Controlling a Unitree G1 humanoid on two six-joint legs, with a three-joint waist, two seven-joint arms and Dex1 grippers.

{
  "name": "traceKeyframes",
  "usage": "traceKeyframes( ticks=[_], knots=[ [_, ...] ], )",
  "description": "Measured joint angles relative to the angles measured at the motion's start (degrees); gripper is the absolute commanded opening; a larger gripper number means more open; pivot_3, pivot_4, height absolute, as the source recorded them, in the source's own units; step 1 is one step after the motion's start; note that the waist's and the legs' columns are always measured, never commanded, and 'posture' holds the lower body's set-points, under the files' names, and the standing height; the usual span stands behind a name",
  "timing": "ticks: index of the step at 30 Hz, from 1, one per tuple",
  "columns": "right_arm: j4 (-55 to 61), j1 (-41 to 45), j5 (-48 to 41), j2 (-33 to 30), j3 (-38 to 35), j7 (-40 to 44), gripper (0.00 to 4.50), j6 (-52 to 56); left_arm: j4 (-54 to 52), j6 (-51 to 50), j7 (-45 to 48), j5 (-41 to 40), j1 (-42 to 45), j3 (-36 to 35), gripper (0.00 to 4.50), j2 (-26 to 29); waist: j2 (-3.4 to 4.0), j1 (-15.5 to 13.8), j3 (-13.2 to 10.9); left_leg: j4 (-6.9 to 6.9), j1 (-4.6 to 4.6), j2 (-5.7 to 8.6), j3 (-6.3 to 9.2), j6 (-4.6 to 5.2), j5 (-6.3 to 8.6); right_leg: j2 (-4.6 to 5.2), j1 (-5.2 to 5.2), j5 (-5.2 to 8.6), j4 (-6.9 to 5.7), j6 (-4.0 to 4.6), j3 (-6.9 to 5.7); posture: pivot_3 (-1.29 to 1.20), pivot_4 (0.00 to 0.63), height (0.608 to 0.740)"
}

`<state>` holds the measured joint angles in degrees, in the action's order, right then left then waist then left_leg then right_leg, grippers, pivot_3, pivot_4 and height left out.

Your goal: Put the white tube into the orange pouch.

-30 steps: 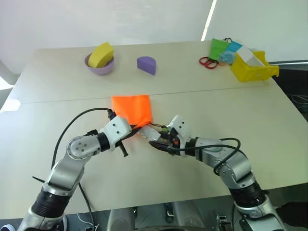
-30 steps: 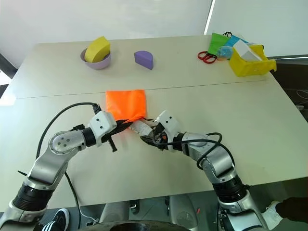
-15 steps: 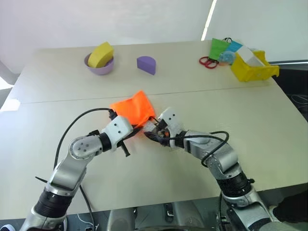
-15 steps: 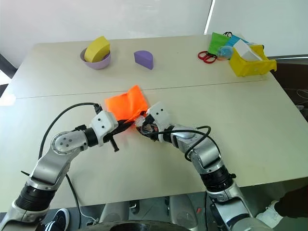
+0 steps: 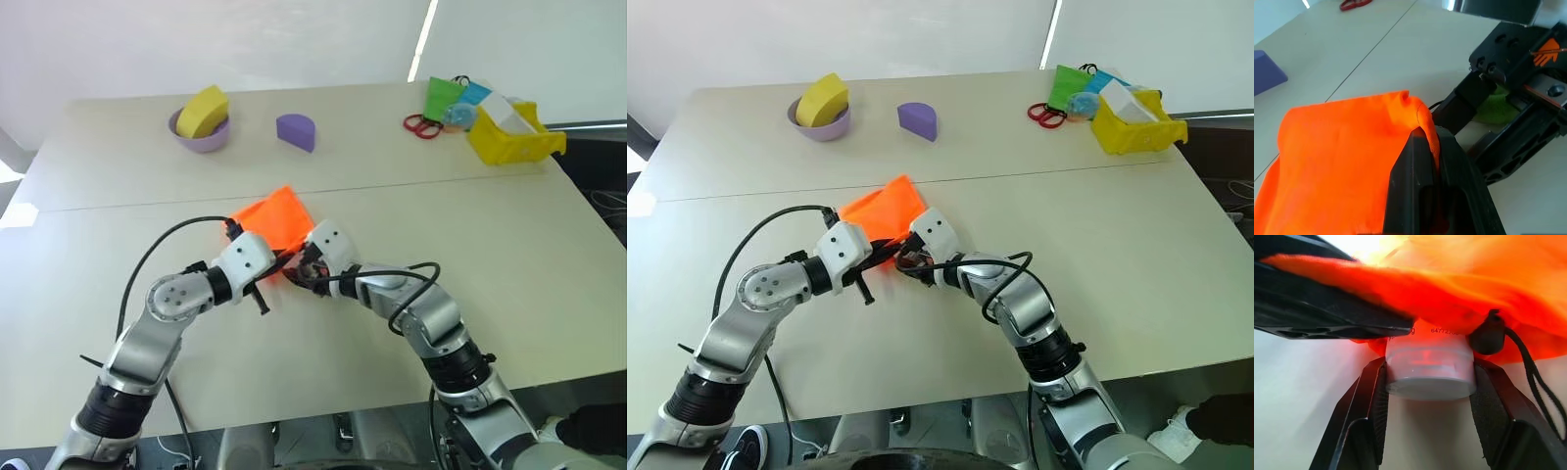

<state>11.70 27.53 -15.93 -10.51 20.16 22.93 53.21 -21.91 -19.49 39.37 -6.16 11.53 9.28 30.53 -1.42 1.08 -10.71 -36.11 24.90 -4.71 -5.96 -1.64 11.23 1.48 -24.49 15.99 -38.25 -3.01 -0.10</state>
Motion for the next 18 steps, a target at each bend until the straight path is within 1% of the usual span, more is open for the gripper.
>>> traceKeyframes(
  ticks=[2, 6, 9, 14, 18],
  knots=[
    [-0.9, 0.4, 0.0, 0.6, -0.1, 0.2, 1.82, 0.0, 0.0, 0.0, -0.1, 0.0, 0.0, 0.1, 0.00, -0.2, 0.00, 0.1, 0.0, 0.00, 0.00, 0.00, 0.00, 0.00, 0.00, 0.00, 0.00, 0.00, 0.00, 0.00, 0.00, 0.00, 0.150, 0.734],
    [-1.0, 0.6, 0.3, -1.1, 1.2, 2.7, 1.82, -1.2, 0.0, 0.0, -0.1, 0.0, 0.0, 0.2, 0.00, -0.2, 0.00, 0.0, 0.0, 0.02, 0.00, 0.00, 0.00, 0.00, 0.00, -0.01, -0.02, 0.00, 0.00, 0.00, -0.01, 0.00, 0.150, 0.734],
    [-2.5, 0.8, -0.2, 1.1, -0.6, 2.7, 1.82, -1.8, 0.0, 0.0, -0.1, 0.0, 0.0, 0.2, 0.00, -0.2, -0.01, 0.1, 0.0, 0.02, 0.00, 0.00, 0.01, 0.00, 0.00, -0.04, -0.02, -0.01, -0.01, -0.01, -0.01, 0.00, 0.150, 0.734],
    [-4.0, 1.6, -0.4, 2.8, -2.4, 2.8, 1.82, -2.3, 0.0, 0.0, -0.6, 0.0, 0.0, 0.1, 0.00, -0.3, -0.02, 0.0, 0.0, 0.00, 0.00, 0.00, 0.00, 0.00, 0.00, -0.01, -0.02, -0.01, 0.00, -0.01, -0.01, 0.00, 0.150, 0.734],
    [-4.0, 1.6, -0.4, 2.7, -1.9, 3.6, 1.82, -2.3, 0.0, 0.0, -0.8, 0.0, 0.0, 0.2, 0.00, -0.3, -0.02, 0.0, 0.0, 0.02, 0.02, 0.00, -0.01, 0.00, 0.00, 0.00, -0.03, -0.01, 0.00, -0.01, -0.01, 0.00, 0.150, 0.734]
  ],
)
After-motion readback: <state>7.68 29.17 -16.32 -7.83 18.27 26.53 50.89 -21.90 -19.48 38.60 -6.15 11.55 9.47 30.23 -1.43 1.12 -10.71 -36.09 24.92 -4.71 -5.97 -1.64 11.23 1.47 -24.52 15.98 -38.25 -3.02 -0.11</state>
